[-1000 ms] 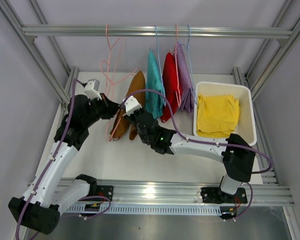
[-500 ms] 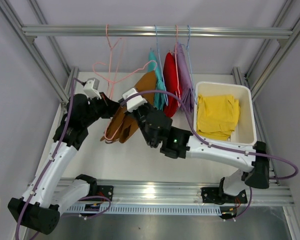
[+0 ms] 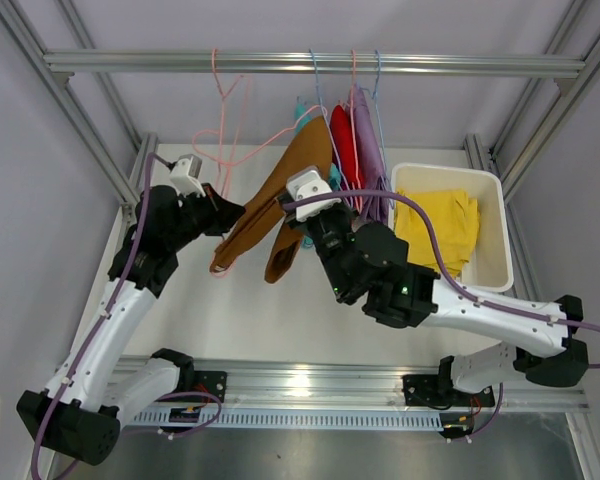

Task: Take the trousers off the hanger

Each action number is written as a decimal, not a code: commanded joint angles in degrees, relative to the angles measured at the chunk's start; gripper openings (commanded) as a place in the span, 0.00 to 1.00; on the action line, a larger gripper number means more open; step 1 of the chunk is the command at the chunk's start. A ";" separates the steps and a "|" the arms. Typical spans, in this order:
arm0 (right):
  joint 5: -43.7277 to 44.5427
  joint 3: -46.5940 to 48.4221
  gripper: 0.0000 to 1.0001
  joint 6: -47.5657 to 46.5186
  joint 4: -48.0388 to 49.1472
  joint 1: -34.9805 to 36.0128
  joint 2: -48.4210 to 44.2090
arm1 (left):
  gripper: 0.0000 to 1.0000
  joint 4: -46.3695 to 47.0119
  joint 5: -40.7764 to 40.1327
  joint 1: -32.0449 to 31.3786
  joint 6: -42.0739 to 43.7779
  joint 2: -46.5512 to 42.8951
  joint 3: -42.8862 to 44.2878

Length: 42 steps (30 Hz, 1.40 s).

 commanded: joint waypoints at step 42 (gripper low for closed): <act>14.51 -8.72 0.00 -7.14 1.42 -28.68 -34.18 | 0.01 1.83 0.57 0.19 1.08 0.85 2.40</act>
